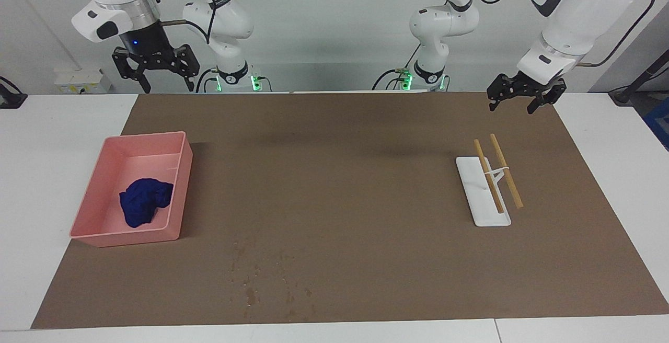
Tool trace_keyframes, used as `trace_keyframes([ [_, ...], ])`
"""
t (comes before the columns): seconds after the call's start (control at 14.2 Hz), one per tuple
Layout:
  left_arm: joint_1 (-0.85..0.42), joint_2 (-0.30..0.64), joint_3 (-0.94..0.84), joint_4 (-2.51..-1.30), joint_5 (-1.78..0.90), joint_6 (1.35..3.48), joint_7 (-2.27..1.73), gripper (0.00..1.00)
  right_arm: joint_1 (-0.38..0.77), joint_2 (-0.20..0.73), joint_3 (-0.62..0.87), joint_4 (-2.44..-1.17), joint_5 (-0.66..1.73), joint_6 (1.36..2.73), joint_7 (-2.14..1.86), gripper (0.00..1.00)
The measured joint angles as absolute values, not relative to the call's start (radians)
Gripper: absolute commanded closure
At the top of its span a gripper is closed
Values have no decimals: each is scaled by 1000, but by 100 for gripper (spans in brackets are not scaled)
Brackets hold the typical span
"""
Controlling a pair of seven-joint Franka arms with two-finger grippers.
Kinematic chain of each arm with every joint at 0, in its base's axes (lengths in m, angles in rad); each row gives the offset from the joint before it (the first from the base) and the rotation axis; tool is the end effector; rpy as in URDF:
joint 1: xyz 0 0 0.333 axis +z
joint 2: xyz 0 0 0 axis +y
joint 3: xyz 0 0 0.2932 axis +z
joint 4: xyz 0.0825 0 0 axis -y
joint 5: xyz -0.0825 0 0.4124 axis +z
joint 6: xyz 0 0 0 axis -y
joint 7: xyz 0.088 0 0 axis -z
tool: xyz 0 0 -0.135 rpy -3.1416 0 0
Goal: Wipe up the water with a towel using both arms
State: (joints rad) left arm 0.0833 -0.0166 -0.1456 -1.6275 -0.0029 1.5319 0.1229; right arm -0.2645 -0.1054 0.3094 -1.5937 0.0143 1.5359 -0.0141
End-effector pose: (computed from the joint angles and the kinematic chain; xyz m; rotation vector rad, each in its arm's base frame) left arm 0.5689 -0.0364 0.5518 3.1228 -0.2898 -0.1241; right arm 0.5501 0.0349 0.6159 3.1224 0.0919 0.0670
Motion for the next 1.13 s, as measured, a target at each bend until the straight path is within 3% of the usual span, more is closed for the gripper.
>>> trace_keyframes([
  [0.7, 83, -17, -146, -1627, -3, 1532, 123, 0, -252, -110, 318, -1593, 15, 1553, -14, 0],
  [1.13, 83, -17, -146, -1627, -3, 1532, 123, 0, -182, -127, 252, -1593, 16, 1548, -13, 0],
])
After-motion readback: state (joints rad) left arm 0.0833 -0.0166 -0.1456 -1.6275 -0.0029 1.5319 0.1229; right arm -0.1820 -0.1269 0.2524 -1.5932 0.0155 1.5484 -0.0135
